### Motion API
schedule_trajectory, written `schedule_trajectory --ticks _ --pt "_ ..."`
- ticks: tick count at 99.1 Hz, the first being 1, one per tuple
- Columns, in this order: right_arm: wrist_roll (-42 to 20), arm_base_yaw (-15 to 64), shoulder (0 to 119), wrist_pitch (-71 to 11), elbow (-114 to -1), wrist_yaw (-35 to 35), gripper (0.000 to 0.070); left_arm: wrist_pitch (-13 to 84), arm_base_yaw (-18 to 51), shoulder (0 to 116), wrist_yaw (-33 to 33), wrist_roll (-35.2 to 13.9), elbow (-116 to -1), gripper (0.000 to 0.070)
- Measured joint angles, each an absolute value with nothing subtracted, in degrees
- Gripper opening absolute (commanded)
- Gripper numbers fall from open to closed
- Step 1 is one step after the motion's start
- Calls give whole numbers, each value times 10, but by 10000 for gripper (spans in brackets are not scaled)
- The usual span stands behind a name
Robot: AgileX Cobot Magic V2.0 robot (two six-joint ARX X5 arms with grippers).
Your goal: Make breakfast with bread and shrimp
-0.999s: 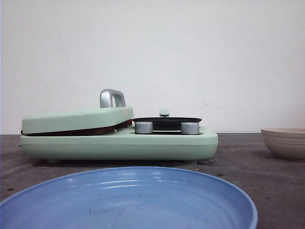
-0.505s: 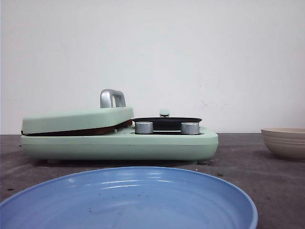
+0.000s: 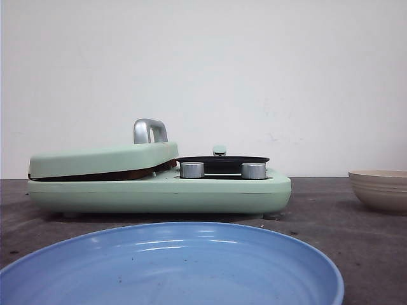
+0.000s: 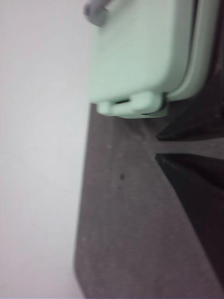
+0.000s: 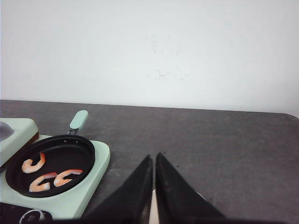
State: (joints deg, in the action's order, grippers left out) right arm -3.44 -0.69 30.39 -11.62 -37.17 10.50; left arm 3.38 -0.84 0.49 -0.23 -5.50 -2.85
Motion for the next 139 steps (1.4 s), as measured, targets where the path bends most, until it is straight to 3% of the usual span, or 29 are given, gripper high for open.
schedule_trajectory --ticks 62,91,139 --pt "-34 -7 304 -97 -372 105 0 106 -17 2 3 -22 -18 0" --pt "-34 -7 304 -97 -372 105 0 106 -11 2 3 -60 -18 0" --pt "-34 -7 304 -97 -372 105 0 106 -19 2 3 -68 -18 0"
